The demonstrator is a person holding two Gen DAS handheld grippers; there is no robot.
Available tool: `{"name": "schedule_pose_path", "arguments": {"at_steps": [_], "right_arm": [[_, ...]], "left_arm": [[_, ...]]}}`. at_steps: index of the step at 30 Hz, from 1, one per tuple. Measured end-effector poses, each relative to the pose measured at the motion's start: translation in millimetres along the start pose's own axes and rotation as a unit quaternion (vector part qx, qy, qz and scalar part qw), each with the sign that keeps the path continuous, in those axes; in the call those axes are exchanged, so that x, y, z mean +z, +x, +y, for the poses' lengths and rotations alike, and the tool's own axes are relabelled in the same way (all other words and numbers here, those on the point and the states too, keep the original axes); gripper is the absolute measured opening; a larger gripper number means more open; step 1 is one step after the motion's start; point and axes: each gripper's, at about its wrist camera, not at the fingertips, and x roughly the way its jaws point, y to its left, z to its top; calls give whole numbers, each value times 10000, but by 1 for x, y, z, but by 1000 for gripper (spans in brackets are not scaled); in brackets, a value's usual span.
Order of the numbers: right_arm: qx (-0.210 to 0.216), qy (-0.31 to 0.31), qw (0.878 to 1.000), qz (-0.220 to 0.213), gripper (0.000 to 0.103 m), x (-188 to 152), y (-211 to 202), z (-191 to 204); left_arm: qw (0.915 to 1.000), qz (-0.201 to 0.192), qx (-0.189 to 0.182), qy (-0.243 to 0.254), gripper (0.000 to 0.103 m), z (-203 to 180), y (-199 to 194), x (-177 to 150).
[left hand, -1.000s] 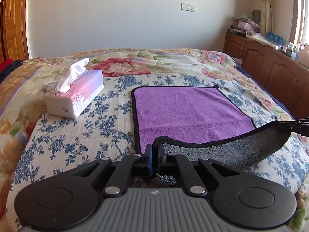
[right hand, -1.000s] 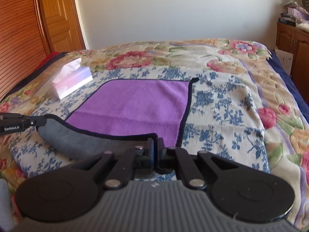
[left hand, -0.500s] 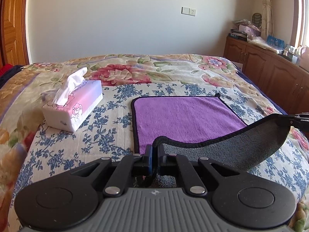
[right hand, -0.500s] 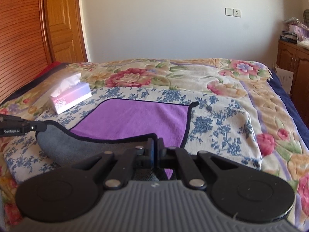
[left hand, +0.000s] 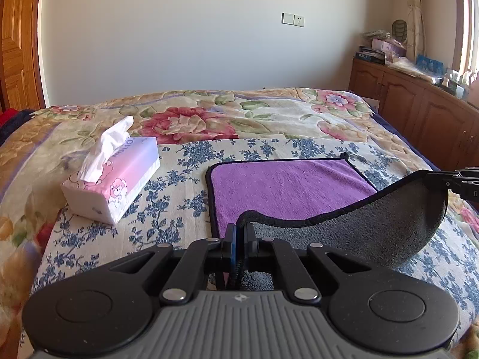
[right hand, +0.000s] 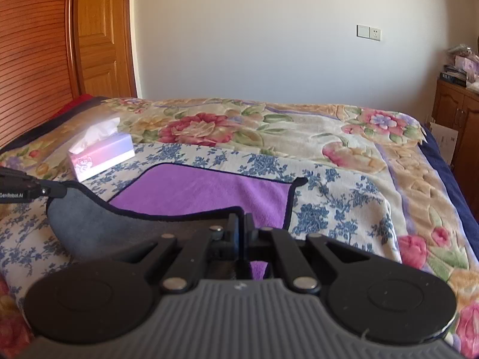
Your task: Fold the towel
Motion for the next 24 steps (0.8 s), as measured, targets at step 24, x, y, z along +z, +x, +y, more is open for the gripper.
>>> {"name": "schedule_pose_path", "arguments": {"at_steps": [24], "right_arm": [[-171, -278, 9994, -101, 3, 16, 38, -18]], "left_arm": [[9998, -44, -9, 218, 6, 5, 43, 43]]}}
